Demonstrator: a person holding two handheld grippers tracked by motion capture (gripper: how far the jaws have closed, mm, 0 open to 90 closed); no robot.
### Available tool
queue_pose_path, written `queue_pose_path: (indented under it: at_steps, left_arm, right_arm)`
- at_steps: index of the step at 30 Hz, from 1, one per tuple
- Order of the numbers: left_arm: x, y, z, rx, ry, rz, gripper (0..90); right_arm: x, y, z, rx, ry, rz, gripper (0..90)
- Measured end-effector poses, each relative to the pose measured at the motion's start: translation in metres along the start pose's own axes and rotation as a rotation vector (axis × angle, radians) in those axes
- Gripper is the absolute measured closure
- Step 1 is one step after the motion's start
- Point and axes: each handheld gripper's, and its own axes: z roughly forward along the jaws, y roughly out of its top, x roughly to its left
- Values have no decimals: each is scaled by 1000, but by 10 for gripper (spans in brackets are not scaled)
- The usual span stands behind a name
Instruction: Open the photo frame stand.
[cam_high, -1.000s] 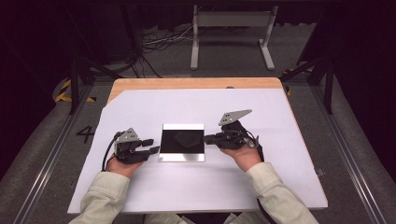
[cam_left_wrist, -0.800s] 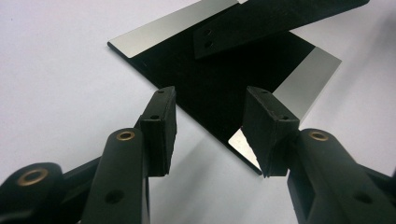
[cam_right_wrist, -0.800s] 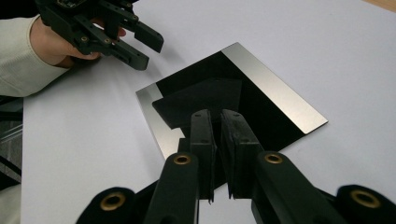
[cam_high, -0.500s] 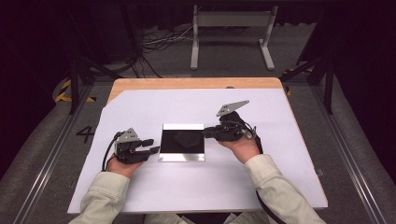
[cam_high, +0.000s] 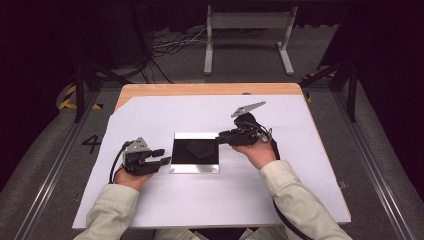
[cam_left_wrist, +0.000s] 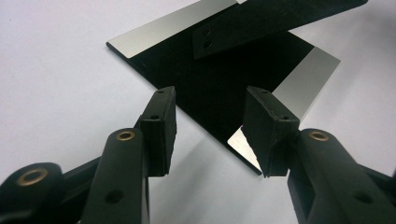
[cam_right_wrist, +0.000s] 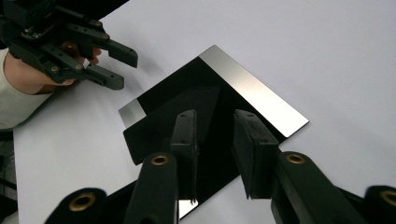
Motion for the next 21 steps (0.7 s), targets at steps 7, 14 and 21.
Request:
queue_pose_path:
  at_steps: [7, 14, 21]
  left_arm:
    - [0, 0, 0, 0, -1, -1, 551]
    - [0, 0, 0, -1, 0, 1, 550]
    - [0, 0, 0, 1, -2, -1, 549]
  right_arm:
    - [-5, 0, 3, -3, 5, 68, 635]
    - [-7, -3, 9, -12, 25, 147, 573]
    - [-11, -6, 13, -9, 58, 238, 482]
